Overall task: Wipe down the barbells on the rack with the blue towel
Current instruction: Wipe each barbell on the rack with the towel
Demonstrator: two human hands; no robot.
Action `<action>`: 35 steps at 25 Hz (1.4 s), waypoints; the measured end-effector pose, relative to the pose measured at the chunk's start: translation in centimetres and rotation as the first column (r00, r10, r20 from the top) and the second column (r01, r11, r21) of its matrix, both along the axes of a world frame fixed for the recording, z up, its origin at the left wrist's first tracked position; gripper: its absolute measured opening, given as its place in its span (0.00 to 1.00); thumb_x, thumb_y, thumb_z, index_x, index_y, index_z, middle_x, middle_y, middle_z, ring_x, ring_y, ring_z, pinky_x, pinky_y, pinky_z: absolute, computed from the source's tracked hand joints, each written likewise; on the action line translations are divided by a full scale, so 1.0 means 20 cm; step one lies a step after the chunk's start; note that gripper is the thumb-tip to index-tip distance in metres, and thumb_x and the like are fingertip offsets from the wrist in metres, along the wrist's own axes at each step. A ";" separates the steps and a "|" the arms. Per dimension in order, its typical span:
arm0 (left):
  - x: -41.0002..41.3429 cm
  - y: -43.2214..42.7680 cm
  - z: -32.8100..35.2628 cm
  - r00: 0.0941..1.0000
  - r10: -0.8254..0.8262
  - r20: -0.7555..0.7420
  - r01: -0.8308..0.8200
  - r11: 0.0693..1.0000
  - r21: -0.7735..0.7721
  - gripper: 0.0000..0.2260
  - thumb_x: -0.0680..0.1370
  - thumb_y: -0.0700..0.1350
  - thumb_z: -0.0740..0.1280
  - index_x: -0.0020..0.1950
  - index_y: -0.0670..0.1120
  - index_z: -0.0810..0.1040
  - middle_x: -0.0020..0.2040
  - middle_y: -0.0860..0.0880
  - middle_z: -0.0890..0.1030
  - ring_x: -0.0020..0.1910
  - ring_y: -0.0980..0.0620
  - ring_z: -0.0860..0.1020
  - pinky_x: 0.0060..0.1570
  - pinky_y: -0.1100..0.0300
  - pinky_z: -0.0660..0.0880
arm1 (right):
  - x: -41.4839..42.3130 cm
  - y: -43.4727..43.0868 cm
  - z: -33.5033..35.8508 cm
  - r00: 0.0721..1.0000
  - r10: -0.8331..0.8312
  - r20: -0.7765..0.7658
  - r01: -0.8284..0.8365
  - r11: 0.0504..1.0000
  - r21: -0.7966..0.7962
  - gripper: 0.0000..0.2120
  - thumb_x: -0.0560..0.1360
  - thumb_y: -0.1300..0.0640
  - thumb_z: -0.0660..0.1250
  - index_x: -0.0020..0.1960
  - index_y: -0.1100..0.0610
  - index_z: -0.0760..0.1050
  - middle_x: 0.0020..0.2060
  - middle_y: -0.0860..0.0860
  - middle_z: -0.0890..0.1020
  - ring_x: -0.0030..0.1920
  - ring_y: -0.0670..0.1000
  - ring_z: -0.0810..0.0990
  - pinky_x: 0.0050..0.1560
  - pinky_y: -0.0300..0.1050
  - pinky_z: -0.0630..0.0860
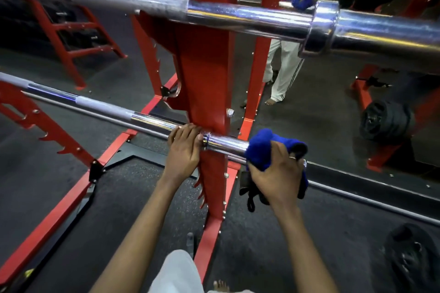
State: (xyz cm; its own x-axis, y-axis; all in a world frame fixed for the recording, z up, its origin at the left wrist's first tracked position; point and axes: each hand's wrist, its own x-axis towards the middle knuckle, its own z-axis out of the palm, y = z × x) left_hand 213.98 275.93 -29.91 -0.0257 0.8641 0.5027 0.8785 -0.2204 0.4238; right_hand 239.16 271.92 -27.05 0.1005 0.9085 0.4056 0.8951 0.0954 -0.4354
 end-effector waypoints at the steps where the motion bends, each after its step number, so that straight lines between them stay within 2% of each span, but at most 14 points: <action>1: 0.00 0.00 0.00 0.999 -0.002 0.038 0.003 1.000 -0.013 0.20 0.85 0.51 0.52 0.64 0.45 0.79 0.63 0.48 0.80 0.70 0.50 0.72 0.75 0.50 0.58 | 0.00 0.00 0.00 0.998 -0.053 -0.019 0.053 0.998 -0.033 0.21 0.67 0.42 0.74 0.52 0.55 0.74 0.51 0.50 0.81 0.49 0.63 0.80 0.57 0.59 0.69; 4: 0.01 -0.02 0.01 0.977 -0.062 0.203 0.063 0.998 -0.002 0.18 0.85 0.52 0.56 0.65 0.46 0.80 0.65 0.50 0.80 0.71 0.55 0.71 0.77 0.54 0.54 | -0.06 0.02 0.02 0.989 -0.149 0.011 0.150 0.987 -0.056 0.22 0.69 0.41 0.74 0.52 0.56 0.75 0.50 0.51 0.81 0.50 0.64 0.80 0.59 0.62 0.66; 6: -0.02 -0.03 0.01 0.920 -0.122 0.374 0.119 0.992 0.030 0.13 0.84 0.49 0.61 0.64 0.48 0.81 0.64 0.56 0.80 0.71 0.58 0.72 0.76 0.50 0.59 | -0.13 0.03 0.03 0.980 -0.201 0.016 0.201 0.978 -0.058 0.23 0.69 0.42 0.74 0.52 0.58 0.75 0.50 0.53 0.81 0.50 0.66 0.80 0.60 0.64 0.67; 9: -0.07 -0.02 0.04 0.699 -0.157 0.698 0.210 0.978 0.010 0.10 0.82 0.42 0.63 0.59 0.48 0.82 0.60 0.54 0.82 0.64 0.50 0.79 0.64 0.39 0.75 | -0.30 0.03 -0.01 0.981 -0.195 -0.022 0.195 0.981 0.001 0.27 0.68 0.42 0.71 0.58 0.60 0.74 0.55 0.55 0.79 0.50 0.67 0.80 0.62 0.70 0.67; 11: -0.13 0.00 0.09 0.591 -0.149 0.793 0.276 0.961 -0.026 0.09 0.82 0.40 0.63 0.55 0.47 0.82 0.54 0.49 0.84 0.56 0.46 0.83 0.56 0.37 0.79 | -0.50 0.02 -0.05 0.991 -0.133 -0.032 0.134 0.989 0.056 0.32 0.67 0.42 0.68 0.64 0.60 0.73 0.61 0.53 0.76 0.50 0.65 0.81 0.62 0.70 0.67; 13: -0.26 0.01 0.09 0.715 -0.174 0.678 0.267 0.963 -0.035 0.09 0.83 0.41 0.63 0.56 0.47 0.83 0.55 0.49 0.84 0.56 0.49 0.82 0.57 0.41 0.78 | -0.67 0.00 -0.09 0.995 -0.057 -0.076 0.062 0.995 0.074 0.33 0.69 0.42 0.65 0.69 0.58 0.71 0.66 0.51 0.74 0.55 0.62 0.79 0.64 0.65 0.66; 16: -0.53 0.06 0.02 0.942 -0.254 0.221 0.274 0.960 -0.064 0.15 0.83 0.51 0.59 0.68 0.52 0.78 0.68 0.52 0.77 0.73 0.51 0.69 0.71 0.47 0.65 | -0.67 0.01 -0.13 0.991 0.024 -0.134 -0.010 0.995 0.098 0.35 0.67 0.45 0.68 0.72 0.54 0.70 0.70 0.49 0.75 0.64 0.58 0.76 0.69 0.62 0.66; 20: -0.64 0.18 0.01 0.920 -0.369 -0.134 0.356 0.928 -0.110 0.20 0.83 0.58 0.54 0.73 0.56 0.73 0.69 0.52 0.75 0.72 0.48 0.70 0.70 0.47 0.61 | -0.50 -0.04 -0.15 0.987 -0.072 -0.143 0.094 0.984 0.153 0.38 0.63 0.47 0.69 0.73 0.52 0.70 0.70 0.49 0.76 0.67 0.59 0.77 0.77 0.44 0.58; 21: -0.64 0.20 0.02 0.901 -0.392 -0.186 0.375 0.919 -0.120 0.22 0.83 0.60 0.53 0.73 0.55 0.73 0.68 0.51 0.76 0.70 0.47 0.72 0.69 0.46 0.62 | -0.46 -0.04 -0.15 0.971 -0.160 -0.179 0.190 0.968 0.164 0.37 0.64 0.46 0.69 0.72 0.52 0.69 0.68 0.50 0.77 0.67 0.59 0.77 0.77 0.47 0.60; 23: -0.65 0.24 0.01 0.870 -0.415 -0.266 0.397 0.910 -0.121 0.23 0.83 0.61 0.52 0.74 0.55 0.73 0.70 0.51 0.76 0.70 0.47 0.72 0.69 0.48 0.61 | -0.40 -0.02 -0.12 0.897 -0.368 -0.246 0.408 0.902 0.139 0.35 0.65 0.44 0.68 0.70 0.55 0.70 0.66 0.53 0.78 0.64 0.63 0.78 0.71 0.61 0.67; 26: -0.67 0.26 -0.04 0.855 -0.391 -0.340 0.404 0.914 -0.036 0.22 0.82 0.58 0.57 0.74 0.53 0.73 0.70 0.48 0.76 0.69 0.45 0.71 0.70 0.48 0.60 | -0.51 0.07 -0.05 0.766 -0.574 -0.288 0.618 0.781 0.087 0.30 0.67 0.42 0.65 0.63 0.60 0.76 0.58 0.57 0.82 0.57 0.67 0.80 0.64 0.69 0.70; 28: -0.65 0.26 -0.07 0.859 -0.363 -0.360 0.398 0.917 0.027 0.21 0.82 0.56 0.58 0.72 0.50 0.74 0.64 0.47 0.78 0.64 0.43 0.73 0.67 0.46 0.62 | -0.69 0.09 -0.04 0.844 -0.500 -0.193 0.528 0.839 0.133 0.31 0.67 0.42 0.66 0.63 0.60 0.76 0.58 0.57 0.82 0.55 0.67 0.80 0.62 0.70 0.71; 31: -0.65 0.28 -0.10 0.862 -0.357 -0.360 0.409 0.910 0.075 0.18 0.81 0.51 0.62 0.70 0.49 0.75 0.60 0.47 0.78 0.58 0.43 0.74 0.63 0.45 0.65 | -0.83 0.00 -0.11 0.963 -0.264 -0.057 0.268 0.959 0.091 0.36 0.67 0.45 0.68 0.72 0.57 0.69 0.69 0.52 0.76 0.62 0.63 0.77 0.67 0.61 0.66; 35: -0.64 0.29 -0.05 0.861 -0.343 -0.375 0.392 0.918 0.062 0.19 0.79 0.52 0.61 0.67 0.49 0.77 0.55 0.48 0.80 0.53 0.44 0.74 0.53 0.47 0.67 | -0.54 -0.03 -0.12 0.929 -0.348 -0.122 0.365 0.917 0.159 0.36 0.66 0.47 0.70 0.72 0.55 0.67 0.68 0.55 0.78 0.66 0.61 0.77 0.68 0.56 0.66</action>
State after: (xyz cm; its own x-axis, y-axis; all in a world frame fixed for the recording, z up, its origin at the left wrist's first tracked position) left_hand 201.24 281.66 -30.99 0.4793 0.7007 0.5285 0.8071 -0.5885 0.0482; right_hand 228.44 271.29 -29.39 0.4477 0.7206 0.5294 0.8421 -0.1407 -0.5207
